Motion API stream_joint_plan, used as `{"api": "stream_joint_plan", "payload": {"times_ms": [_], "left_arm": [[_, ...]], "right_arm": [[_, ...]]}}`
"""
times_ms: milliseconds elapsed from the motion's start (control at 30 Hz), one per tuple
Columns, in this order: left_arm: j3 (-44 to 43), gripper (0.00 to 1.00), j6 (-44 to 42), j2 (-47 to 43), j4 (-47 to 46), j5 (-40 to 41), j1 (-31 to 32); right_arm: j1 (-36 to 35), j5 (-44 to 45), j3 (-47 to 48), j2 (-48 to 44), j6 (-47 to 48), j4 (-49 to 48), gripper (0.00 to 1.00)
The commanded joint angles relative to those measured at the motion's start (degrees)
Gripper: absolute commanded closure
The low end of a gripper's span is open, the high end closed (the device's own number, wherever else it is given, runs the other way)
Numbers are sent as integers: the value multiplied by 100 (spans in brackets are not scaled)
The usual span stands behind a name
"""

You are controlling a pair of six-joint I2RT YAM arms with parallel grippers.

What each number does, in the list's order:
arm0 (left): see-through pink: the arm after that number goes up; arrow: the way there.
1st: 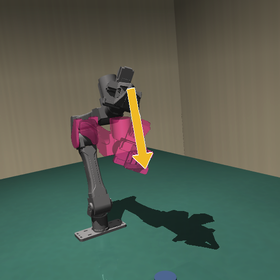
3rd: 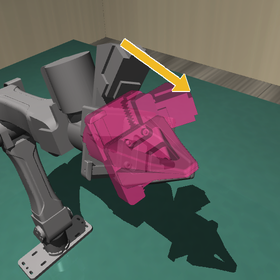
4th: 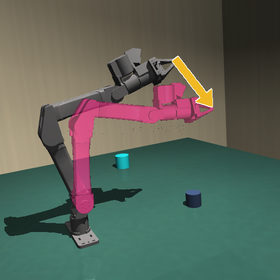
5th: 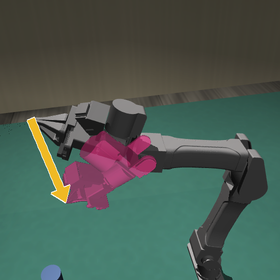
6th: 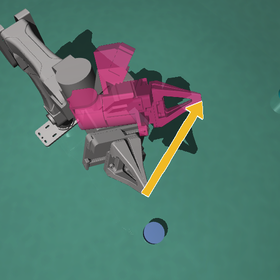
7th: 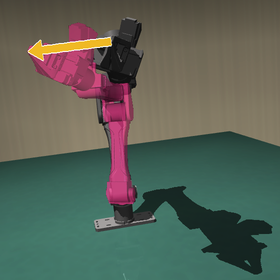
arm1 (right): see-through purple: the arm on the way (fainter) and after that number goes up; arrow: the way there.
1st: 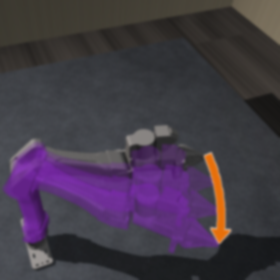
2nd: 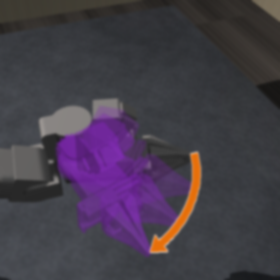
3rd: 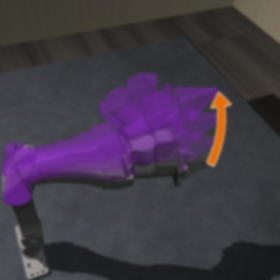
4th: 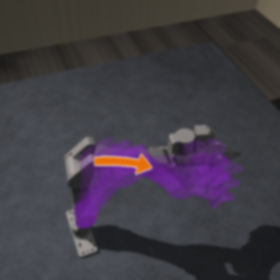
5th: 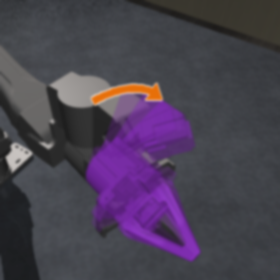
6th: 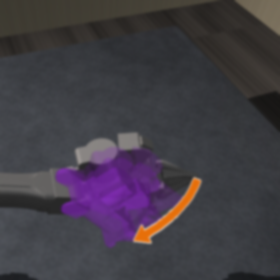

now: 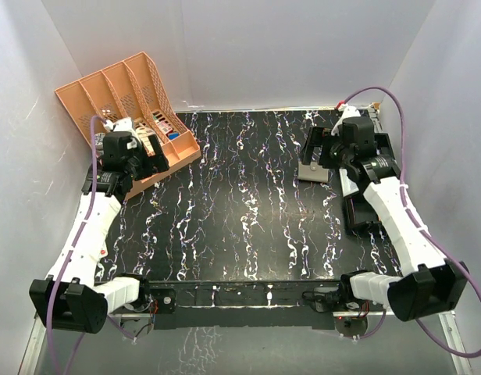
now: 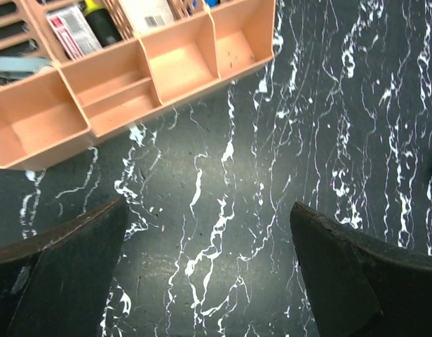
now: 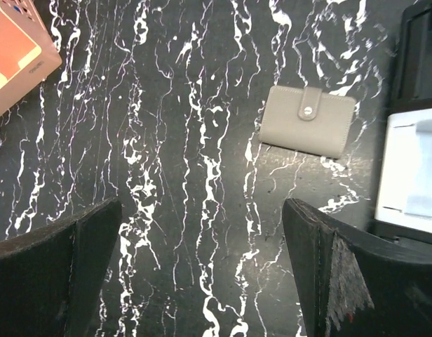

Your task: Take the credit cards out of the card holder

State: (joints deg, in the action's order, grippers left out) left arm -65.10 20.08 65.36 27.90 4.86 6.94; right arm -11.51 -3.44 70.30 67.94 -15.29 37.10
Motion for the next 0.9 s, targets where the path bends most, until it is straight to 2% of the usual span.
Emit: {"api": "stream_joint_plan", "payload": {"times_ms": [0,167,333,600,867], "left_arm": [[402,1,-113,-111,-265,-1065,-175],[944,1,-196,-261,-416,-1638,-270],[1457,1,-293,-406,-542,-2159,-315],[2044,1,-419,-845,-771,-2203,-337],[2568,1,-484,-1163,-988,-2288,-347]], "right_arm": [[207,-751,71,505,-379,-243,2],[325,-941,266,1195,-575,-107,6],[353,-667,430,1801,-680,-59,12],[385,1453,1506,3009,-706,239,15],[423,1223,3040,4580,-639,631,16]]}}
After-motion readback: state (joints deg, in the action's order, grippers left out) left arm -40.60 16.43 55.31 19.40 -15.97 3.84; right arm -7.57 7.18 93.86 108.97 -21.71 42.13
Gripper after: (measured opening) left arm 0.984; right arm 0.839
